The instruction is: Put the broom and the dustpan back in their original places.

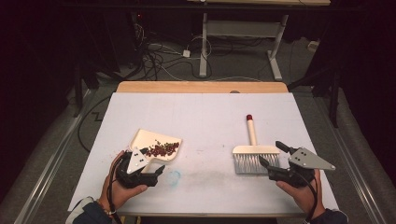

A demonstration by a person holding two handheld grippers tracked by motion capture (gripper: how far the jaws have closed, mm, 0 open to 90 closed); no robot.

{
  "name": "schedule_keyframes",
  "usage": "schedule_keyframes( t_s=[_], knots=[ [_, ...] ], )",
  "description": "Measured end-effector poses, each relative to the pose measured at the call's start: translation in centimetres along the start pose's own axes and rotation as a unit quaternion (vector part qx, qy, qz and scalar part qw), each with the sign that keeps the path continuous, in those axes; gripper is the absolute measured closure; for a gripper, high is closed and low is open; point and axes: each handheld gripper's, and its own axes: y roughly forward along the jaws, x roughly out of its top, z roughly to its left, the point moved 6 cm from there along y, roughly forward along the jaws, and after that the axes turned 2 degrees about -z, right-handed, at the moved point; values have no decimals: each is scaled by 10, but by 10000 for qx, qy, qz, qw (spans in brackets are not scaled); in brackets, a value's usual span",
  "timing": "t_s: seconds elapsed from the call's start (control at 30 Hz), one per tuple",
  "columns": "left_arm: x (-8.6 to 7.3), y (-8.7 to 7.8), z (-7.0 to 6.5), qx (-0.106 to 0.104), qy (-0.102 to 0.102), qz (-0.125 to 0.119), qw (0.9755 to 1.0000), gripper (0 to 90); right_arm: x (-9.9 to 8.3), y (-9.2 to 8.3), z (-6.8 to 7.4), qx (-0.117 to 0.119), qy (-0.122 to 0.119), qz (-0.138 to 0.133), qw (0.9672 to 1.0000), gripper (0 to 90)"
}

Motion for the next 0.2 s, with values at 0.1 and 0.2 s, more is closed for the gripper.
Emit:
schedule_keyframes(
  t_s=[0.1, 0.2],
  knots=[
    [0, 1, 0, -17, -9, 3, 10000, 165, -1, 1, 0, 3, 6, -2, 10000, 241],
    [1, 2, 0, -18, -12, 11, 10000, 165, -2, 2, -2, -22, -10, 28, 10000, 241]
  ],
)
